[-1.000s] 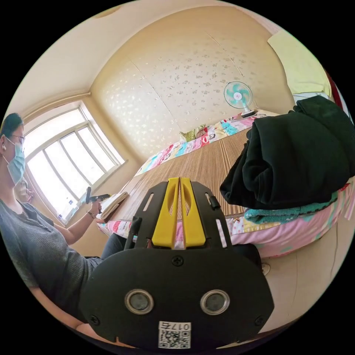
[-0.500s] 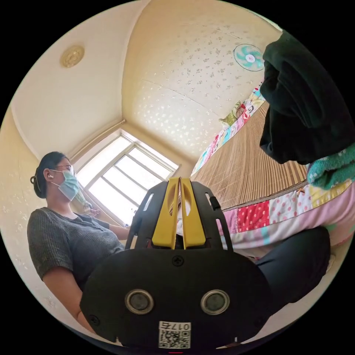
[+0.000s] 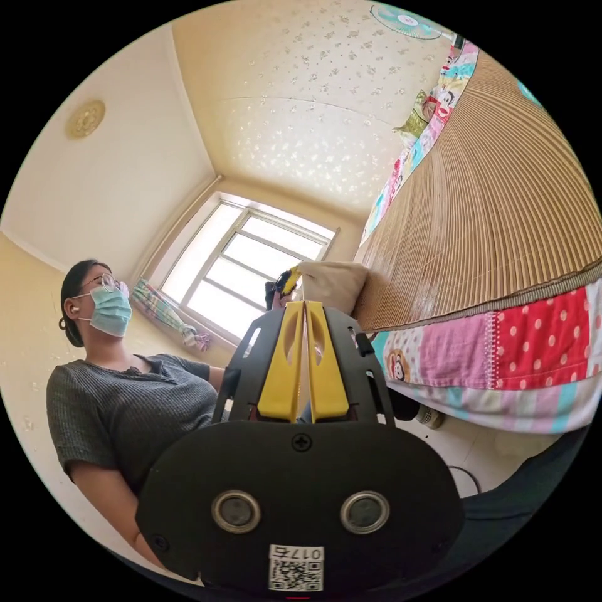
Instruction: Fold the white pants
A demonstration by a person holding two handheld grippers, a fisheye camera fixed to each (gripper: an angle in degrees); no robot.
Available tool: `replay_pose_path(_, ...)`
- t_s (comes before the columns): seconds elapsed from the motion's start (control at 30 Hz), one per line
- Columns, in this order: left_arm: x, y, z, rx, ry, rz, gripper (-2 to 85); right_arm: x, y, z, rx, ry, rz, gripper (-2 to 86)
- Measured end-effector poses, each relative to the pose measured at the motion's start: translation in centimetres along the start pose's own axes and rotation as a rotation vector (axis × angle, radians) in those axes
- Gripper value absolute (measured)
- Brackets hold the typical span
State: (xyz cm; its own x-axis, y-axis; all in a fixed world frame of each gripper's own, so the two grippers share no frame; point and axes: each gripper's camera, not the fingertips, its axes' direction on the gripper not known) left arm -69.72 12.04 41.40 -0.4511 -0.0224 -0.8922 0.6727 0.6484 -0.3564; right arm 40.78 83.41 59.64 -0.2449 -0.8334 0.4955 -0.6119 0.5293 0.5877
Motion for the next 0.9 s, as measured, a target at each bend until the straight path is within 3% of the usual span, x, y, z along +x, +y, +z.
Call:
replay_pose_path(0.07,3.0,-0.4,-2.0,0.179,0.242,0.076,3.9,1.3,-0.1,1.1,-0.043,0.025,0.030,0.5)
replay_pose_path(0.17,2.4,1.0,-6.0,0.469,0.448,0.074,4.1,3.4,0.2,2.0,-0.071,0.031,0.057,0.6)
replay_pose_path(0.23,0.3,2.1,-7.2,0.561,0.398,0.010,4.4,5.3,0.8,1.8,-0.068,-0.004,0.064,0.9)
replay_pose_path(0.3,-2.3,3.0,-7.3,0.528,0.252,-0.131,4.8,7.2,1.2,1.5,-0.076,0.004,0.096,1.3)
replay_pose_path(0.37,-6.4,4.9,-5.7,0.358,0.025,-0.378,5.4,9.2,1.5,0.9,-0.080,0.025,0.136,1.9)
replay_pose_path(0.47,-8.8,9.0,-2.8,0.131,-0.332,-0.496,7.6,12.8,2.1,-0.2,-0.069,0.073,0.222,3.0)
replay_pose_path(0.53,-8.9,12.2,-1.4,0.065,-0.435,-0.485,8.5,15.4,2.5,-1.0,-0.039,0.083,0.271,3.2)
replay_pose_path(0.6,-8.5,15.7,-1.2,0.103,-0.455,-0.472,6.4,17.2,2.9,-1.7,-0.006,0.099,0.308,3.4)
replay_pose_path(0.67,-7.8,20.0,-2.4,0.257,-0.383,-0.465,5.2,18.8,3.5,-2.4,0.029,0.167,0.358,3.9)
replay_pose_path(0.73,-7.8,21.6,-2.5,0.296,-0.291,-0.442,7.9,20.6,4.2,-2.7,0.047,0.264,0.402,4.7)
replay_pose_path(0.9,-8.5,20.9,0.2,0.090,-0.227,-0.369,15.0,22.4,4.1,-0.9,0.019,0.302,0.405,9.7)
